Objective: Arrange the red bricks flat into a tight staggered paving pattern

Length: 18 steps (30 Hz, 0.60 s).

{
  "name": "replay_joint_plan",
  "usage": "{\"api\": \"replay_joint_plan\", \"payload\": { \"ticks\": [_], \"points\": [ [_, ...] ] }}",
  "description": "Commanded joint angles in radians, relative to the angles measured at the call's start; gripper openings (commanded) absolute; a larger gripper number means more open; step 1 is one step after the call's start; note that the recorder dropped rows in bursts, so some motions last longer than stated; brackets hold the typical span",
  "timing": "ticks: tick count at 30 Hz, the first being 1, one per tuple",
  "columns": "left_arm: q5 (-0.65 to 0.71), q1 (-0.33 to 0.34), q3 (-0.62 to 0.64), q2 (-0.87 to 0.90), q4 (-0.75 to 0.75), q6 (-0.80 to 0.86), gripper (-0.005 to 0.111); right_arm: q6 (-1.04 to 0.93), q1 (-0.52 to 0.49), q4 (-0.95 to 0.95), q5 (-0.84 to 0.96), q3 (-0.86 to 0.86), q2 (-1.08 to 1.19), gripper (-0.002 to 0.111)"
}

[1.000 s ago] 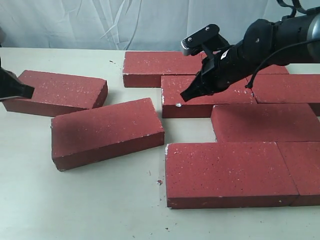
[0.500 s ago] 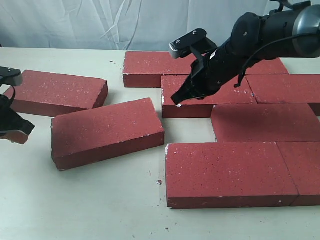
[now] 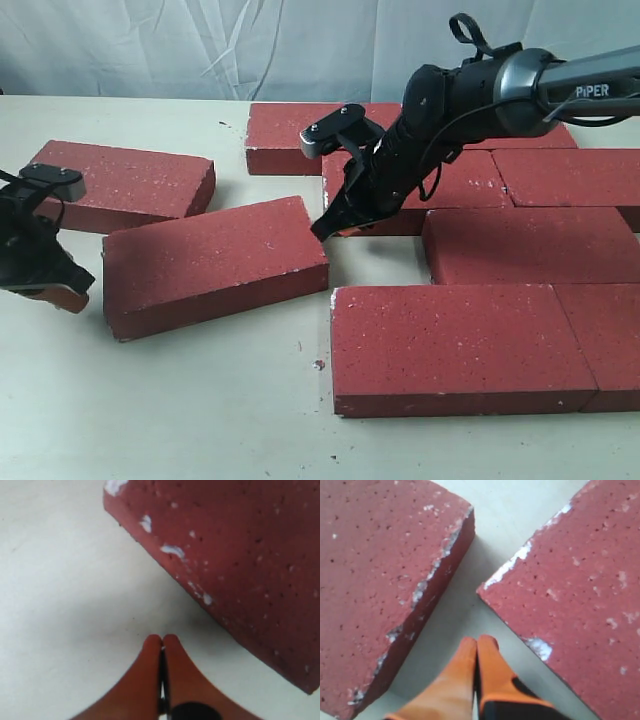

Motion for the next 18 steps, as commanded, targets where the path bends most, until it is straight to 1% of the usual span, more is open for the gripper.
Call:
{"api": "replay_joint_plan", "payload": {
  "ticks": [1,3,6,8,11,18],
  "points": [
    [-0.016,-0.007,-0.006,0.007,-0.076,0.08,0.0,-0.005,0.001,0.011,0.004,-0.007,-0.002,-0.001],
    [-0.016,-0.007,-0.006,0.007,-0.116,0.124,0.0,-0.005,0.001,0.012,0.004,-0.007,0.001,-0.001],
    [-0.016,-0.007,-0.006,0.007,-0.119,0.124,0.0,-0.005,0.001,0.009,-0.032,-0.011,0.03,-0.001],
    [-0.021,-0.007,-0.006,0.007,-0.119,0.124,0.0,-0.005,0.001,0.024,0.002,-0.027,0.05,-0.001],
    [-0.024,-0.007,-0.006,0.007,-0.126,0.131,0.0,-0.005,0.003,0.028,0.007,-0.034,0.053,-0.001],
    [-0.061,-0.007,-0.006,0.007,-0.15,0.163,0.0,-0.034,0.061,0.028,0.001,-0.034,0.053,-0.001]
  ]
}}
